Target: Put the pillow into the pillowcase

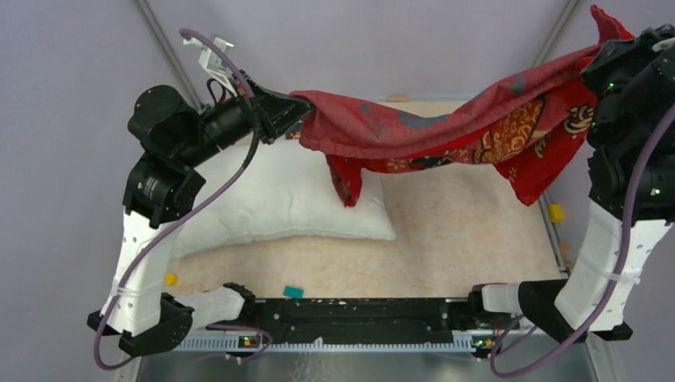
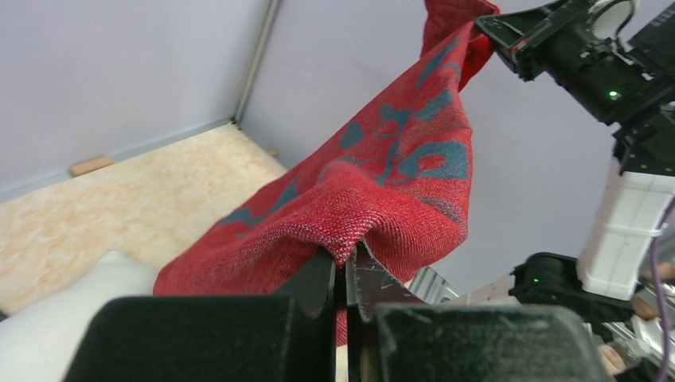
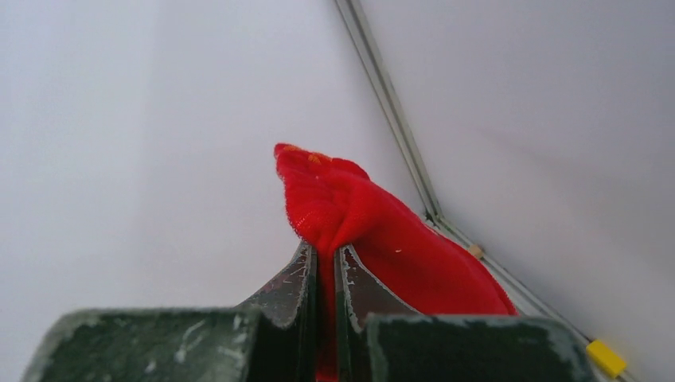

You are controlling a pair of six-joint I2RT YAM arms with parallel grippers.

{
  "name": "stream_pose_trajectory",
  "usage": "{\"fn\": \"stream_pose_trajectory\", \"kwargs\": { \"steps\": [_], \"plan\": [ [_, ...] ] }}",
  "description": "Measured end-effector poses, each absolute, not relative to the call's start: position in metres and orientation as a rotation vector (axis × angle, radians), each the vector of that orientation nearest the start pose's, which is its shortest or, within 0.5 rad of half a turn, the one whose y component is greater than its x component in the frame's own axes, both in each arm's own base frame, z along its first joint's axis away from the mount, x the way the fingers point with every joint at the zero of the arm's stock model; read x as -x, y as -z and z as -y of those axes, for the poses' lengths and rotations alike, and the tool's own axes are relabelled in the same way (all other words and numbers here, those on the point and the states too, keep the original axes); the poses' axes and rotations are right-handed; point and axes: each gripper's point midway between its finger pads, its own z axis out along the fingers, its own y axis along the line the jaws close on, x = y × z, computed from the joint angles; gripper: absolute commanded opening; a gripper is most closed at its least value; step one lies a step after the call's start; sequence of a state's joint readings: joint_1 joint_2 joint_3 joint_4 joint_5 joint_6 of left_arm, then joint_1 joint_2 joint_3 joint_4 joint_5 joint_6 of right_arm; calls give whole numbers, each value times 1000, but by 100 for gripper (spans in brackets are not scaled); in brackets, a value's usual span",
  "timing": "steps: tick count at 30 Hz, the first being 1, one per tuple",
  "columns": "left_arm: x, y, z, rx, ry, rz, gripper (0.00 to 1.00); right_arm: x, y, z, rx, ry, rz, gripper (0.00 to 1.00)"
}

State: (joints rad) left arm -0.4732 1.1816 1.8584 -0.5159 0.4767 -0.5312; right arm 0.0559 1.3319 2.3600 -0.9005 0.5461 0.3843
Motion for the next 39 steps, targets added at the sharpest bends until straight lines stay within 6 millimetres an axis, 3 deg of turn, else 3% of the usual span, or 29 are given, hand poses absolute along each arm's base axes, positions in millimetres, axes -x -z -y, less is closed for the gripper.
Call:
{"fn": "stream_pose_trajectory", "kwargs": {
  "steps": [6, 10, 12, 15, 18, 20, 22, 23, 24, 26, 27, 29, 31, 33, 37, 39],
  "plan": [
    [-193, -576, 224, -423, 1233, -1454, 0, -231, -619, 70, -663, 55, -1234, 0],
    [-195, -580, 228, -400, 1273, -1482, 0, -220, -625, 75, -655, 89, -1210, 0],
    [-206, -569, 234, -378, 1287, -1532, 0, -228, -623, 76, -651, 110, -1222, 0],
    [-237, -538, 250, -342, 1290, -1641, 0, -270, -598, 75, -644, 159, -1311, 0],
    [-290, -487, 272, -286, 1261, -1796, 0, -349, -534, 74, -638, 246, -1503, 0],
    [-336, -439, 288, -238, 1225, -1920, 0, -421, -459, 74, -632, 314, -1689, 0],
    [-384, -375, 297, -171, 1167, -2065, 0, -488, -359, 77, -637, 366, -1907, 8],
    [-404, -344, 297, -136, 1132, -2132, 0, -503, -323, 78, -637, 381, -1981, 15],
    [-418, -317, 295, -109, 1099, -2190, 0, -519, -265, 80, -644, 402, -2107, 25],
    [-438, -271, 287, -54, 1036, -2291, 0, -525, -179, 78, -647, 416, -2308, 46],
    [-445, -254, 282, -31, 1008, -2328, 0, -518, -148, 75, -647, 420, -2397, 51],
    [-453, -241, 274, -8, 977, -2350, 0, -504, -125, 69, -653, 402, -2490, 57],
    [-457, -241, 267, 0, 954, -2343, 0, -502, -137, 58, -634, 368, -2484, 59],
    [-462, -246, 263, -5, 940, -2322, 3, -503, -167, 38, -587, 304, -2423, 61],
    [-465, -248, 256, 0, 915, -2306, 15, -476, -243, -46, -389, 82, -2275, 63],
    [-465, -247, 253, -2, 902, -2305, 18, -445, -278, -106, -236, -69, -2205, 64]
  ]
}}
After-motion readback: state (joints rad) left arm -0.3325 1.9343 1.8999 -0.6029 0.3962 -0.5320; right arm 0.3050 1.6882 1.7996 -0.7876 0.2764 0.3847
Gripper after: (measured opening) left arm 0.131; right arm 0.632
